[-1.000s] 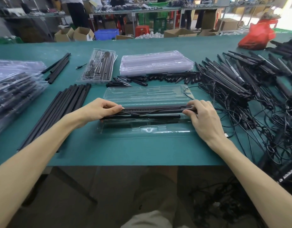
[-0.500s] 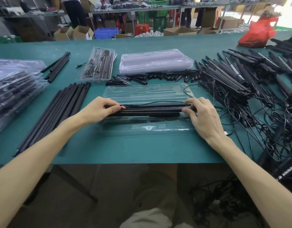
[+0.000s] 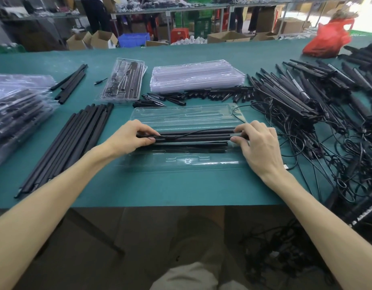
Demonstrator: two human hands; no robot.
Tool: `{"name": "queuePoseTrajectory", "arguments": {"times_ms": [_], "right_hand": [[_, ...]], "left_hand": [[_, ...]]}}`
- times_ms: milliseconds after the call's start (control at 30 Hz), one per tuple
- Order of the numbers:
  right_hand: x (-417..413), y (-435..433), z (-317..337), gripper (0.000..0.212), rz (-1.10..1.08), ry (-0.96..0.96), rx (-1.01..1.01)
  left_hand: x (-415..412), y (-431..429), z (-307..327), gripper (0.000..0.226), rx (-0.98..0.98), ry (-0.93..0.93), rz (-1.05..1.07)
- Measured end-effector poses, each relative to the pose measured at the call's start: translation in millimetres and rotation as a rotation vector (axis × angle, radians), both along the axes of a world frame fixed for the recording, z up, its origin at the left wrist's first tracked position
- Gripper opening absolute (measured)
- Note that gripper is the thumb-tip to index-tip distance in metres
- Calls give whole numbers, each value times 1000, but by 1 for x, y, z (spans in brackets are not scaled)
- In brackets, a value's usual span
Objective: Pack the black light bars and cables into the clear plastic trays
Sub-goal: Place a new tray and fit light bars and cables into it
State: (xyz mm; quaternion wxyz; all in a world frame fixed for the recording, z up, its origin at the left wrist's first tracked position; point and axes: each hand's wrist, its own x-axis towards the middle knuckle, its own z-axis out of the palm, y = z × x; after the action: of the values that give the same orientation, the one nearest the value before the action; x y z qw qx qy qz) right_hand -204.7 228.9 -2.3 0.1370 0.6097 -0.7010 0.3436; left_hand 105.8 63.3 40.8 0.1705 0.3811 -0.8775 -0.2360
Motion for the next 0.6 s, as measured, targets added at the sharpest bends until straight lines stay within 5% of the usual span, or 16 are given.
{"name": "queuePoseTrajectory", "arguments": {"times_ms": [267, 600], "right_hand": [[0, -1, 0, 17, -13, 19, -15], [-5, -4, -1, 12, -37, -92, 55]], "left_hand": [[0, -6, 0, 22, 162, 20, -9], [-7, -5, 0, 21, 69, -33, 34]]}}
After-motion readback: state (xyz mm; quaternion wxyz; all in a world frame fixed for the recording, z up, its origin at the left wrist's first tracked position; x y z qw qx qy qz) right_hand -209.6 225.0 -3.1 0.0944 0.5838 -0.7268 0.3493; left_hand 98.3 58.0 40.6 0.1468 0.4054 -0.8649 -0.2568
